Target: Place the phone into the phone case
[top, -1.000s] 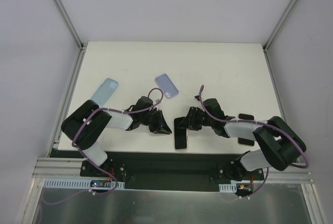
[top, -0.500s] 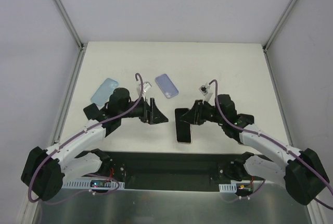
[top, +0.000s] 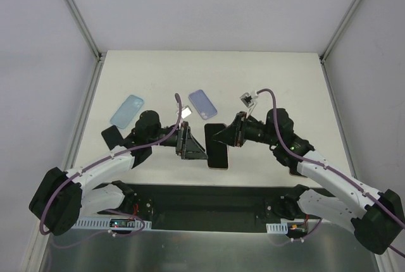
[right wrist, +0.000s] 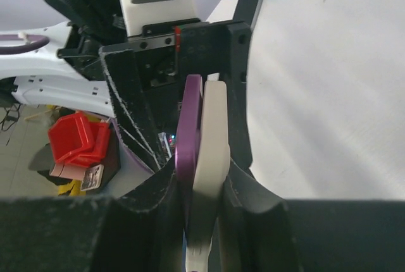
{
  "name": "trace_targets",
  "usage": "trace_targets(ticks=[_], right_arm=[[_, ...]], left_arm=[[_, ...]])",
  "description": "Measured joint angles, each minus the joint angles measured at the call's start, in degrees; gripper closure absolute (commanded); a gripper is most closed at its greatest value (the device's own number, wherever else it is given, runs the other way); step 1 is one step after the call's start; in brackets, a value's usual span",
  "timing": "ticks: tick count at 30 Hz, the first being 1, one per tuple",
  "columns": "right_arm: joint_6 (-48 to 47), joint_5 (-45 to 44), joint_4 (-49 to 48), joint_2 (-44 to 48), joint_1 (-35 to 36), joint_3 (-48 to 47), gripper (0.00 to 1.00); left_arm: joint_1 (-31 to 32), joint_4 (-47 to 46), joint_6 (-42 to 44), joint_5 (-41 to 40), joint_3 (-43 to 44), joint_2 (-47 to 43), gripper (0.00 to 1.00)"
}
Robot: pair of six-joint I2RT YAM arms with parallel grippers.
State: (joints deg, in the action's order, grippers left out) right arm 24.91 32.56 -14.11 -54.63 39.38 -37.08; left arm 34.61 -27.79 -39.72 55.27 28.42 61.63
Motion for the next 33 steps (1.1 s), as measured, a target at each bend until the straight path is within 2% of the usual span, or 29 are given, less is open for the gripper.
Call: trace_targets(ticks=[4,8,11,12,13,15,16,19,25,33], right_arm=[[-0.04,-0.04,-0.04,-0.02,2.8,-0.39,0.84],[-0.04,-0.39,-0.04,-0.17,3.52,-0.68,0.84],[-0.02,-0.63,-0.07,-0.17,3.74,-1.11,0.82],[-0.02,-0.63,-0.09,-0.17,3.82,-1.33,0.8],[0.04,-0.68,-0.09,-0.2,3.91,-1.64,0.75],[0.2,-0.66,-0.11,-0.2,4.11,-2.25,0.7],[0.22,-0.76,-0.11,-0.2,4.2,-2.36,0.62],[1.57,-1.01,0.02,-0.31,4.22,-2.58,0.51],[4.0,-2.21,1.68,-0.28,4.28,-2.84,0.39],[10.29,-4.59,3.78,-0.52,4.11,-2.71,0.37]], left_arm=[[0.35,-6.01,-3.19,1.68,-0.79,1.68,0.3],[1.07,-10.84,-5.77,1.97,-0.81,2.08,0.37],[1.86,-13.22,-7.15,2.43,-0.81,2.62,0.54],[2.34,-13.94,-7.61,2.64,-0.81,3.02,0.63],[2.73,-14.53,-8.0,2.73,-0.81,3.45,0.68],[3.34,-15.72,-9.05,2.82,-0.81,4.46,0.78],[3.5,-16.57,-9.53,2.95,-0.81,4.83,0.85],[3.72,-18.64,-10.01,3.41,-0.83,5.64,0.92],[4.04,-19.96,-10.21,3.85,-1.07,6.95,1.0],[4.04,-19.58,-7.37,4.35,-1.03,10.12,1.0]])
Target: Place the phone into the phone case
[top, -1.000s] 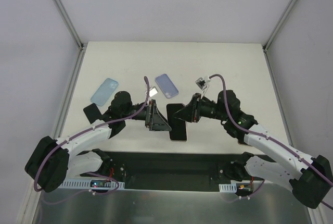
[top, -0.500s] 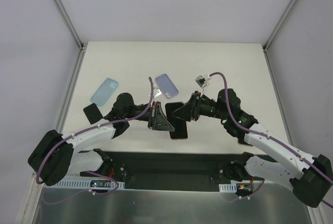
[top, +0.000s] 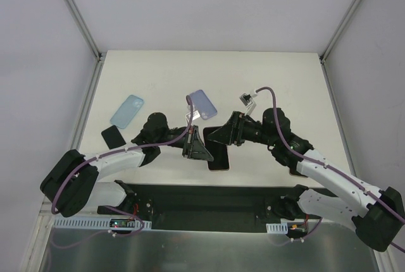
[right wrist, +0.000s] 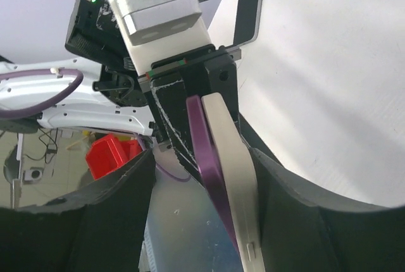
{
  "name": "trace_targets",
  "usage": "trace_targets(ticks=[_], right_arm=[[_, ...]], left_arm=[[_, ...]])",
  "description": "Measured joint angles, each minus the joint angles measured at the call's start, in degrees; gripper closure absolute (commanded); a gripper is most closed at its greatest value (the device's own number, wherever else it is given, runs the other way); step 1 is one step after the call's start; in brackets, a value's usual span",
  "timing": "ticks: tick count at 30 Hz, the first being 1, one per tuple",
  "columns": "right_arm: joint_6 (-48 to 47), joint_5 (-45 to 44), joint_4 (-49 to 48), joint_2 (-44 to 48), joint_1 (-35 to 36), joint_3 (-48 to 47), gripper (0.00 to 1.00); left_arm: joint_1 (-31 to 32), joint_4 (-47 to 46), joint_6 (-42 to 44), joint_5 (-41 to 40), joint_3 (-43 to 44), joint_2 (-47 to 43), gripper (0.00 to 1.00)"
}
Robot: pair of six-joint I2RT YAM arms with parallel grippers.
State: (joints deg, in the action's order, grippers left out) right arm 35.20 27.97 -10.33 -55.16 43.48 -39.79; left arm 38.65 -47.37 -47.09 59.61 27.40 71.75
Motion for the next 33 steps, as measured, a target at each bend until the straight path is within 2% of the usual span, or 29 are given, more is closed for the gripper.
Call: trace_targets(ticks=[8,20,22,25,26,27,29,33], right_arm=[[3.85,-2.01,0.79,-1.03,-0.63,1.27,0.41],[4.68,-1.57,-0.5,-1.84,-1.81,2.19,0.42],[4.63,-0.94,-0.76,-2.67,-2.14,2.19,0.46],[4.63,-0.13,-1.22,-4.42,-2.75,2.19,0.6],[4.72,0.04,-1.46,-4.98,-2.91,2.21,0.69],[4.72,0.55,-2.08,-5.44,-3.04,2.21,0.73],[4.0,2.03,-4.22,-5.79,-3.06,2.56,0.81],[1.99,5.25,-7.74,-6.01,-3.06,3.28,0.91]], left_arm=[[0.0,1.97,3.91,-0.13,0.0,1.27,1.0],[0.0,9.07,9.92,-0.92,0.0,0.24,1.0],[0.0,9.94,10.29,-1.16,0.11,0.2,1.0],[-0.02,11.04,10.36,-1.51,0.17,0.13,1.0],[-0.02,11.39,10.38,-1.55,0.17,0.09,1.0],[-0.02,11.85,10.32,-1.62,0.17,0.0,1.0],[-0.17,12.66,9.86,-1.49,0.17,-0.02,0.96],[-0.11,13.49,8.24,-0.13,0.22,-0.33,0.78]])
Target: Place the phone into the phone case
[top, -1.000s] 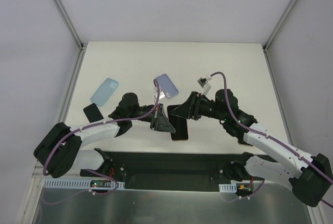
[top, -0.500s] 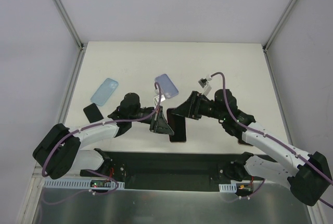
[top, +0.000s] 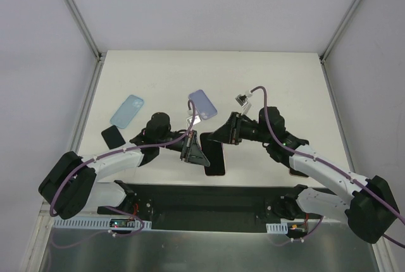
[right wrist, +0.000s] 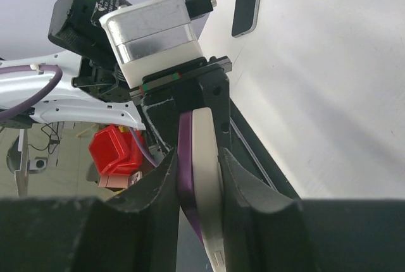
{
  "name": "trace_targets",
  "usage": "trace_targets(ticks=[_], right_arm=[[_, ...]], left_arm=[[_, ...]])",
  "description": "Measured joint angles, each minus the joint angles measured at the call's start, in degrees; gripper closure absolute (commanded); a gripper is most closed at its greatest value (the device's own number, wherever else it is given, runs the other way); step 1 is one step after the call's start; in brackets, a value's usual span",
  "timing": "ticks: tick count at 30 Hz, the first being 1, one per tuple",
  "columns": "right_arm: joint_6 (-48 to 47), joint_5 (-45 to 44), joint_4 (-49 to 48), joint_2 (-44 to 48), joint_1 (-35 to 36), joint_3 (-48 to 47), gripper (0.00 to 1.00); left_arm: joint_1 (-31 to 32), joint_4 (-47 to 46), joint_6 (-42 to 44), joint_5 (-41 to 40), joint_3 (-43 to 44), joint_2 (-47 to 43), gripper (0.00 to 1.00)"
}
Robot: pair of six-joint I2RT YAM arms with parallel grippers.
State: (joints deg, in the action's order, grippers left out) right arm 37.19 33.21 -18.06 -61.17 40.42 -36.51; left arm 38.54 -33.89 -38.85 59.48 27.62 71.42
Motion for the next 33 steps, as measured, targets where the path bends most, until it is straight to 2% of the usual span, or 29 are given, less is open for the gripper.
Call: trace_targets(ticks=[4,10,13,14,16,17,18,20,25,28,29,30,31,32,33], right_arm=[[-0.63,1.22,-2.67,-0.42,0.0,0.9,0.96],[-0.31,3.74,-9.7,-0.48,0.02,2.62,0.98],[-0.22,5.38,-12.87,-1.03,0.04,2.67,0.96],[-0.22,5.64,-13.4,-1.2,0.04,2.67,0.86],[-0.26,6.05,-14.14,-1.75,-0.02,2.67,0.74],[-0.22,6.08,-14.25,-2.05,-0.09,2.67,0.64],[0.17,6.29,-14.51,-2.51,-0.24,2.67,0.6],[1.66,6.75,-14.93,-3.37,-0.46,2.67,0.54],[4.79,7.26,-15.85,-4.22,-0.5,2.67,0.53],[5.9,7.21,-15.96,-4.22,-0.9,2.67,0.66],[6.12,7.17,-15.91,-4.22,-1.09,2.67,0.79],[6.21,7.15,-15.8,-4.22,-1.31,2.67,0.84],[6.03,7.19,-15.78,-4.22,-1.46,2.67,0.89],[5.62,7.48,-16.37,-4.22,-1.55,2.67,0.97],[4.96,7.78,-16.65,-4.13,-1.55,2.67,0.99]], left_arm=[[0.04,0.59,-0.39,-0.15,0.15,-1.01,0.59],[0.09,-0.35,-1.86,-1.92,0.13,-2.25,0.53],[0.09,-2.01,-3.15,-1.99,0.13,-2.36,0.63],[0.09,-2.36,-3.58,-1.92,0.13,-2.36,0.77],[0.09,-3.28,-4.44,-1.44,0.09,-2.36,0.87],[0.15,-4.02,-4.5,-1.07,0.07,-2.38,0.89],[0.17,-4.52,-4.48,-0.7,-0.04,-2.45,0.94],[0.39,-5.33,-4.33,-0.13,-0.24,-2.69,0.96],[0.39,-5.42,-4.28,-0.59,-0.9,-2.64,1.0],[0.42,-5.97,-4.17,-0.76,-0.98,-2.64,1.0],[0.42,-6.25,-4.11,-0.96,-1.05,-2.64,1.0],[0.42,-6.62,-4.04,-1.03,-1.07,-2.64,0.99],[0.42,-6.93,-4.11,-1.05,-1.09,-2.64,0.97],[0.42,-6.84,-4.72,-1.03,-1.11,-2.6,0.89],[0.42,-6.99,-5.09,-0.81,-1.11,-2.51,0.84]])
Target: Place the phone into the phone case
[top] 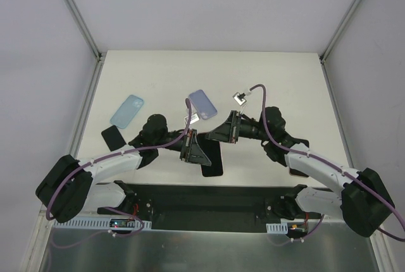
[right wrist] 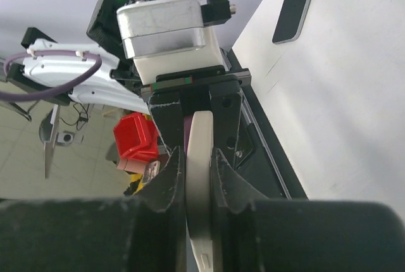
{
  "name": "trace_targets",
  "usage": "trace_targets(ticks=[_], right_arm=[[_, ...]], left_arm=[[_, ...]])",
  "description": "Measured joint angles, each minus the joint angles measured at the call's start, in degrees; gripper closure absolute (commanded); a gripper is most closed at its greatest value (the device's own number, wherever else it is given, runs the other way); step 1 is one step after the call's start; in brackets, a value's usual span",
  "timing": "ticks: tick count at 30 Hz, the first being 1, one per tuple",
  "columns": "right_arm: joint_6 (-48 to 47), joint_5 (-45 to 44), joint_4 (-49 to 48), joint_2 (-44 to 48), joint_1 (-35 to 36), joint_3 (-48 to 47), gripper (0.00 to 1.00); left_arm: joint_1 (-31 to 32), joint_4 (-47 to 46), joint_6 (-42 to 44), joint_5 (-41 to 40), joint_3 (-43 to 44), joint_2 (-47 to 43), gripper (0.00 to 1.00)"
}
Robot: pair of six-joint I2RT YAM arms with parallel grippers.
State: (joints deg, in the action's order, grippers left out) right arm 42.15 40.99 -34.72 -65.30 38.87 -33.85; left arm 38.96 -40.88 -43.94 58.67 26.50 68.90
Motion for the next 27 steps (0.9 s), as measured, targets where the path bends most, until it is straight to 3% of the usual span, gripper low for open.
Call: trace_targets(ticks=[1,2,6,8,9,10,12,13,16,21,27], right_arm=[[-1.07,0.31,-0.2,0.0,0.0,0.0,0.99],[-2.01,0.44,-0.24,0.0,0.0,0.0,0.99],[-3.39,0.35,0.44,0.0,-0.15,0.0,0.99],[-3.5,0.57,0.68,0.02,-0.46,0.0,0.95],[-3.61,0.79,0.76,0.07,-0.48,0.0,0.91],[-3.78,0.94,0.87,0.09,-0.48,0.0,0.79],[-4.63,1.07,1.84,0.11,-0.5,0.0,0.66],[-4.61,1.31,2.19,0.11,-0.57,-0.02,0.56],[-4.68,2.4,3.69,0.13,-0.63,-0.52,0.49],[-5.33,3.69,4.59,1.88,-0.61,-0.55,0.49],[-7.34,4.33,6.08,5.64,-0.48,0.7,0.61]], left_arm=[[0.07,0.09,-0.39,0.37,0.0,-0.02,0.79],[0.09,0.24,-0.92,0.5,0.0,-0.02,0.67],[0.02,1.4,-0.68,-0.22,0.04,-0.02,0.54],[-0.04,2.08,-0.46,-0.87,0.04,0.0,0.59],[-0.04,2.34,-0.42,-0.9,0.04,0.0,0.75],[-0.02,2.51,-0.48,-0.87,0.04,0.0,0.81],[0.09,2.45,-0.81,-0.66,0.11,-0.07,0.94],[0.09,2.6,-0.61,-0.61,0.11,-0.13,0.97],[0.26,2.8,-0.31,-0.76,0.13,-0.7,1.0],[0.37,3.58,-0.37,-2.36,-0.35,-2.69,1.0],[0.37,3.69,-0.48,-3.63,-0.94,-6.16,1.0]])
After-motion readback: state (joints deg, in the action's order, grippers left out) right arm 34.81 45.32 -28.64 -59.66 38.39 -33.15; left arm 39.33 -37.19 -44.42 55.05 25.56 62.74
